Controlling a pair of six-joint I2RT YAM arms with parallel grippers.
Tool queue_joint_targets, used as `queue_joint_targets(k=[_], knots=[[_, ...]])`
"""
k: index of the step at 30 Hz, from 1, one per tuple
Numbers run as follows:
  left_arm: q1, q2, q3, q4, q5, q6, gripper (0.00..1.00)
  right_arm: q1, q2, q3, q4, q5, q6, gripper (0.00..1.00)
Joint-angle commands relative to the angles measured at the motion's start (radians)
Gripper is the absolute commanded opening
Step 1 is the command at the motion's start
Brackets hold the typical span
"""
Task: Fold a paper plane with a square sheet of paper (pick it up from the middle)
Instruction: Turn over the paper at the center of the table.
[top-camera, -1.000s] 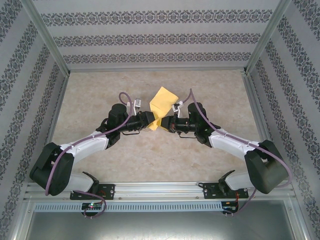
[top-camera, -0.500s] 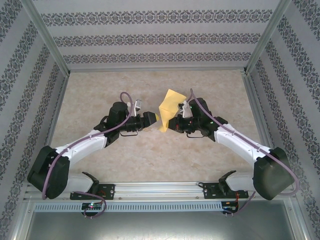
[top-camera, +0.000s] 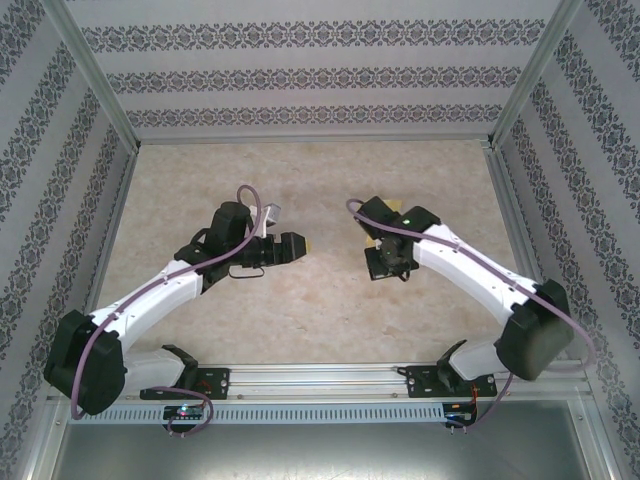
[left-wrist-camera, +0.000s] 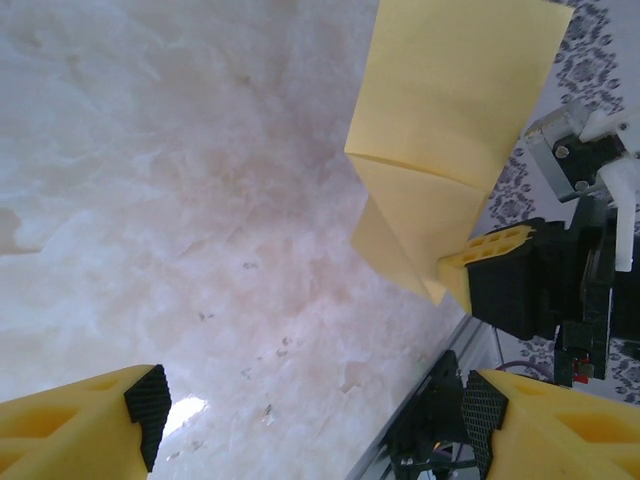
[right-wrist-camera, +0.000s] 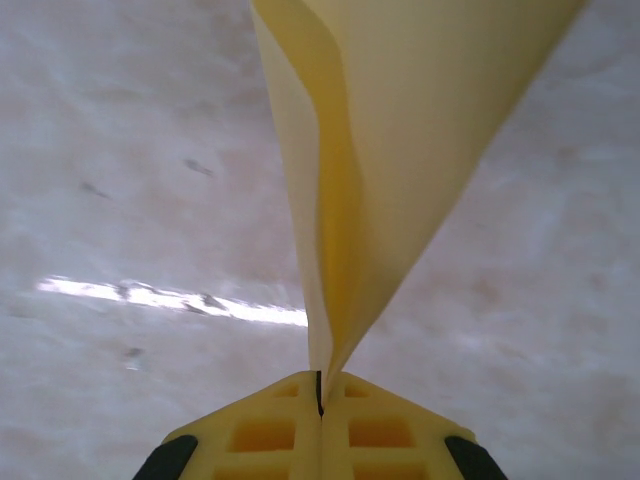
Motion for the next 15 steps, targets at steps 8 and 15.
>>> queue_joint_targets(k=[8, 15], knots=[[0.051, -0.189, -0.091, -0.231, -0.088, 0.073, 0.83, 0.186, 0.358, 0.195, -0.167, 0.207, 0.074, 0.01], [0.106, -0.282, -0.128, -0.344, -0.060, 0.085, 0.83, 0.296, 0.595, 0.371, -0.171, 0.135, 0.063, 0.13]])
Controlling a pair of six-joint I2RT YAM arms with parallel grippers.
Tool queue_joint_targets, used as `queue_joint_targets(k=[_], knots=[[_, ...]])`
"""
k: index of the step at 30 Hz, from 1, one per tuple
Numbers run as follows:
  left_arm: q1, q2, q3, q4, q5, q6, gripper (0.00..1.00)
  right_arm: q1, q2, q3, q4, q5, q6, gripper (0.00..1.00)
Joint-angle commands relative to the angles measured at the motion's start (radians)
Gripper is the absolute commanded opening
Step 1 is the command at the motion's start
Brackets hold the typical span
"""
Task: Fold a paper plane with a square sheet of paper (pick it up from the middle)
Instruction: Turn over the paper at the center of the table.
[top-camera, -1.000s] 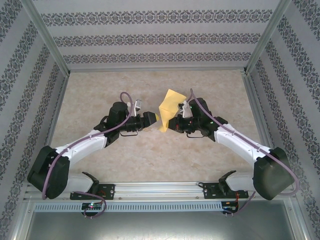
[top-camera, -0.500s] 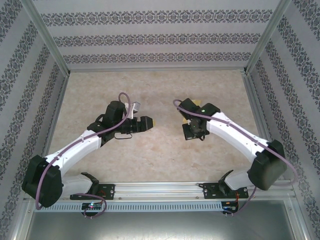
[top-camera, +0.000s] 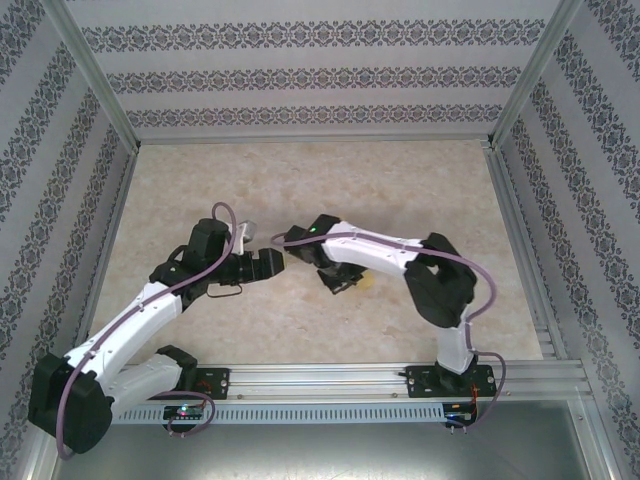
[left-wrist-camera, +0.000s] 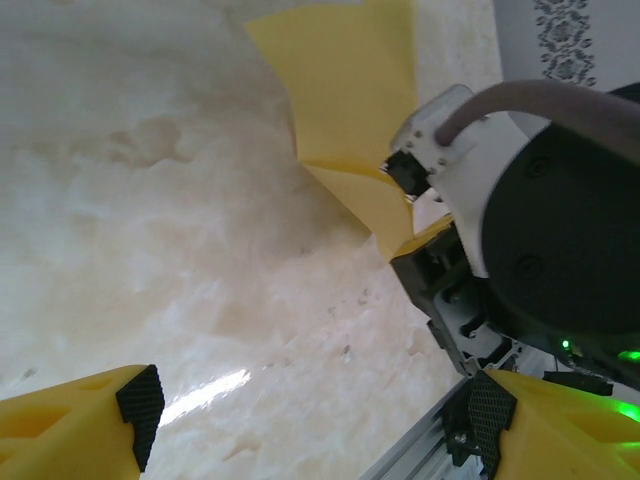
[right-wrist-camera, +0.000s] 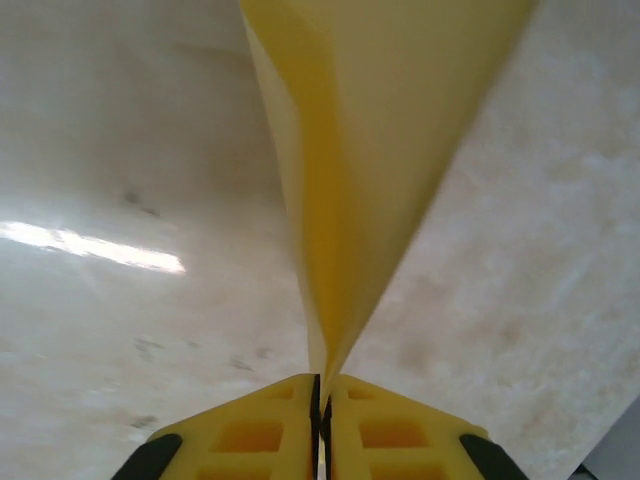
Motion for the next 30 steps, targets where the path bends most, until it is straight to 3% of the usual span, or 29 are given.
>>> queue_joint_targets(k=[1, 12, 17, 24, 30], knots=[[0.028, -0.071, -0.019, -0.116, 0.000, 0.033, 0.83, 0.038, 0.070, 0.068, -0.029, -0.036, 0.011, 0.15], [0.051, -0.173, -0.068, -0.192, 0.010, 0.023, 0.83, 0.077, 0.096, 0.062, 0.170, -0.223, -0.025, 0.33], [0.050, -0.166, -0.062, -0.181, 0.011, 0.017, 0.83, 0.055, -0.032, -0.063, 0.385, -0.381, -0.020, 0.38], [0.050, -0.088, -0.041, -0.102, 0.024, -0.001, 0.81, -0.038, -0.247, -0.222, 0.489, -0.433, -0.043, 0.38], [0.043, 0.056, 0.011, 0.002, 0.046, -0.013, 0.74, -0.173, -0.398, -0.390, 0.549, -0.461, -0.066, 0.41]])
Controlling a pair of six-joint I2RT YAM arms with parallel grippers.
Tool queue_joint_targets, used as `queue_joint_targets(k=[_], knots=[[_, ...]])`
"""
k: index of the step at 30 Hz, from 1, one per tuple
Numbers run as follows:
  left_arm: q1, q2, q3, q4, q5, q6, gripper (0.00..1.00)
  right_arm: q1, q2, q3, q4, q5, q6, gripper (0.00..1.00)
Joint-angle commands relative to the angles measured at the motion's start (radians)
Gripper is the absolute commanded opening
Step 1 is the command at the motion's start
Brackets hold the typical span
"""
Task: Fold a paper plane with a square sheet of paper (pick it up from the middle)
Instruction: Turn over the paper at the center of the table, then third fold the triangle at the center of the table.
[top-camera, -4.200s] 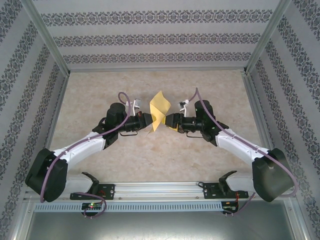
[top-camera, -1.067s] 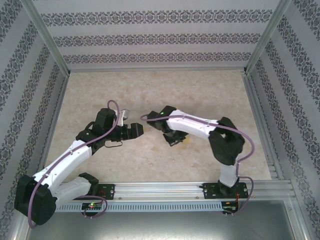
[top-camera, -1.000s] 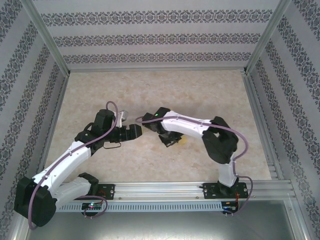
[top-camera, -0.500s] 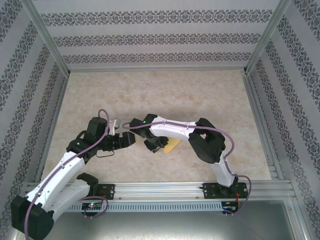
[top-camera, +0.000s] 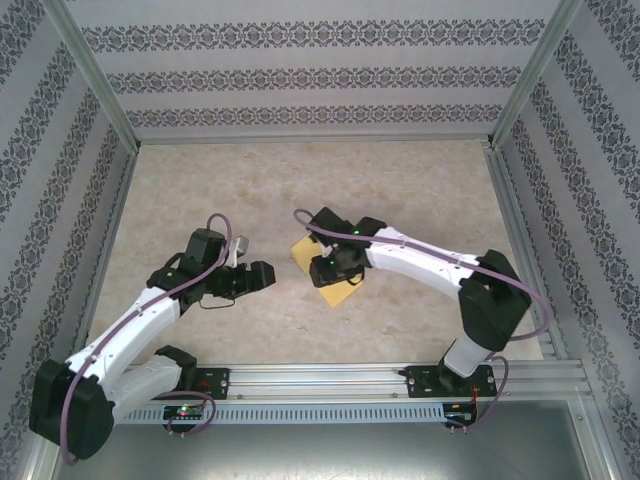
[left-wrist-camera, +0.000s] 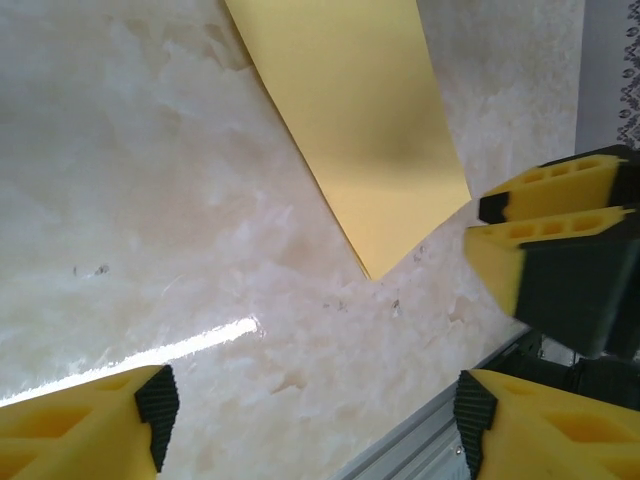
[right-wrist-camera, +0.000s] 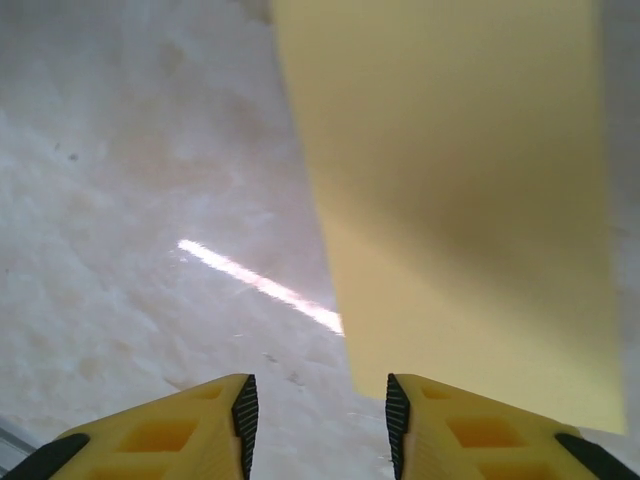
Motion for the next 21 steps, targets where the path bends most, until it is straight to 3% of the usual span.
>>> queue_joint_targets(k=[1, 13, 21], knots=[[0.001, 0.066, 0.064, 0.104, 0.023, 0.001, 0.72, -0.062, -0.056, -0.086, 0.034, -0.030, -0.032, 0.42], [-0.130, 0.473, 0.301, 0.209, -0.039, 0.044, 0.58, -0.249, -0.162, -0.298, 0.180, -0.165, -0.064, 0.49], [-0.153, 0.700, 0.443, 0.207, -0.081, 0.084, 0.53, -0.314, -0.149, -0.361, 0.269, -0.252, -0.070, 0.49]])
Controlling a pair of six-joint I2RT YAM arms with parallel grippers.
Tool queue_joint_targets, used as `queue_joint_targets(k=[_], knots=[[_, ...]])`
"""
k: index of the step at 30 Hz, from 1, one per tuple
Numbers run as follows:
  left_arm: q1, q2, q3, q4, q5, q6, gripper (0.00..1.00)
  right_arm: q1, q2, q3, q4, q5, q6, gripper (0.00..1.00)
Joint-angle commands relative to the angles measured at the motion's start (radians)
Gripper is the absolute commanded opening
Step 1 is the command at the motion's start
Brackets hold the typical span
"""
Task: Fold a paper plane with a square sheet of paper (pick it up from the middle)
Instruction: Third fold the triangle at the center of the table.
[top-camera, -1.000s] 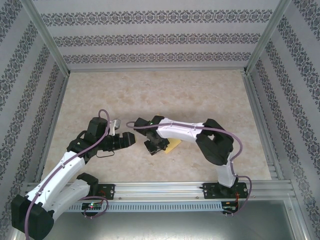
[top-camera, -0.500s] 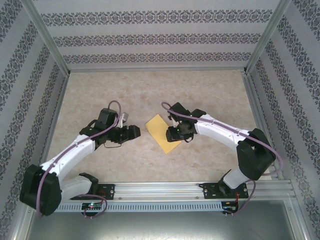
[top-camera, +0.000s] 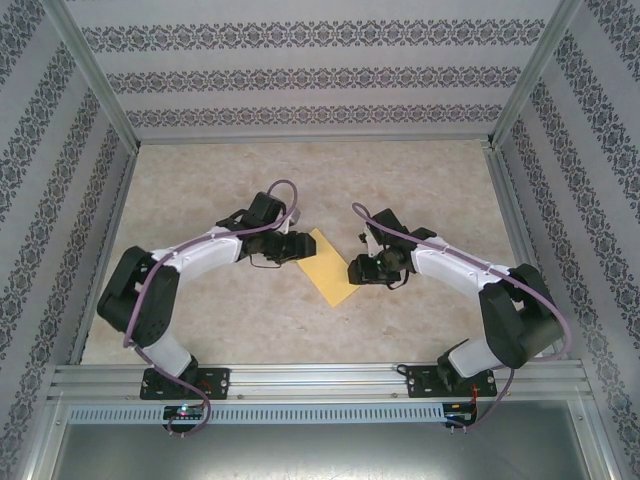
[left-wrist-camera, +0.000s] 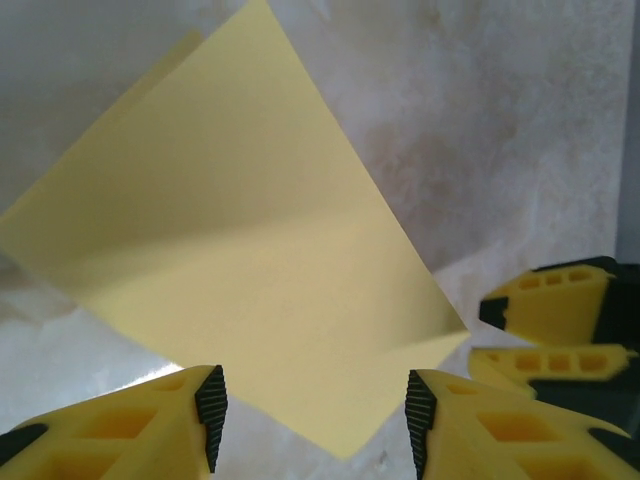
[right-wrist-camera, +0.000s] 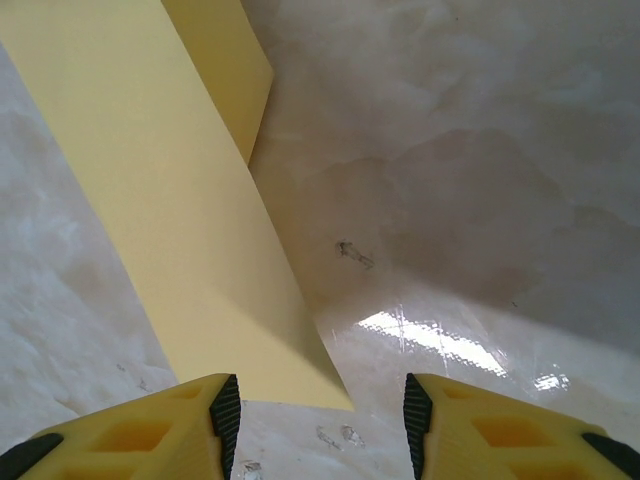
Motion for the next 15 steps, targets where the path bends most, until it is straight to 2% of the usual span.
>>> queue_joint_targets(k=[1, 10, 15], knots=[[-0.008, 0.060, 0.054, 0.015, -0.038, 0.053, 0.53, -0.018, -0.003, -0.023, 0.063, -0.065, -0.023, 0.49], [-0.002, 0.215, 0.150, 0.007, -0.036, 0.094, 0.53, -0.035, 0.015, -0.070, 0.158, -0.152, 0.010, 0.48], [0.004, 0.237, 0.137, 0.019, -0.032, 0.100, 0.52, -0.036, 0.036, -0.076, 0.180, -0.158, 0.020, 0.47]])
